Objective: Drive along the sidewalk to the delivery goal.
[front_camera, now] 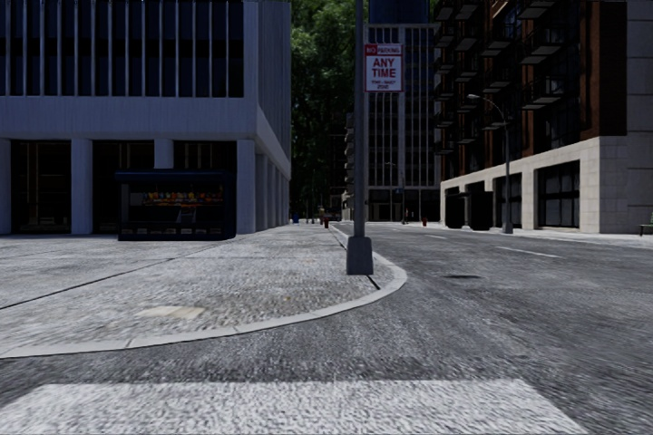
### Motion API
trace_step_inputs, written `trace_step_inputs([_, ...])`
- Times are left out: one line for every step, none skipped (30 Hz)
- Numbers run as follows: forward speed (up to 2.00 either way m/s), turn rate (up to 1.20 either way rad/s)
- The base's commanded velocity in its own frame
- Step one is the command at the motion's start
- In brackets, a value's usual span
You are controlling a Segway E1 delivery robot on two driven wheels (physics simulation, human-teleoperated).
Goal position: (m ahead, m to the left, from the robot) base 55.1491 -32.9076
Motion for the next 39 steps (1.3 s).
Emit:
trace_step_inputs([1.85, 0.46])
trace_step_inputs([1.85, 0.46])
trace_step_inputs([1.85, 0.46])
trace_step_inputs([1.85, 0.46])
trace_step_inputs([1.85, 0.46])
trace_step_inputs([1.85, 0.46])
trace_step_inputs([1.85, 0.46])
trace_step_inputs([1.85, 0.46])
trace_step_inputs([1.85, 0.46])
trace_step_inputs([1.85, 0.46])
trace_step_inputs([1.85, 0.46])
trace_step_inputs([1.85, 0.46])
trace_step_inputs([1.85, 0.46])
trace_step_inputs([1.85, 0.46])
trace_step_inputs([1.85, 0.46])
trace_step_inputs([1.85, 0.46])
trace_step_inputs([1.85, 0.46])
trace_step_inputs([1.85, 0.46])
trace_step_inputs([1.85, 0.46])
trace_step_inputs([1.85, 0.45])
trace_step_inputs([1.85, 0.39])
trace_step_inputs([1.85, 0.39])
trace_step_inputs([1.85, 0.33])
trace_step_inputs([1.85, 0.32])
trace_step_inputs([1.85, 0.32])
trace_step_inputs([1.85, 0.32])
trace_step_inputs([1.85, 0.24])
trace_step_inputs([1.85, 0.07])
trace_step_inputs([1.85, 0.07])
trace_step_inputs([1.85, 0.00])
trace_step_inputs([1.84, 0.00])
trace_step_inputs([1.84, 0.00])
trace_step_inputs([1.84, 0.00])
trace_step_inputs([1.83, 0.00])
trace_step_inputs([1.83, 0.00])
trace_step_inputs([1.83, 0.00])
trace_step_inputs([1.83, 0.00])
trace_step_inputs([1.83, 0.00])
trace_step_inputs([1.83, 0.00])
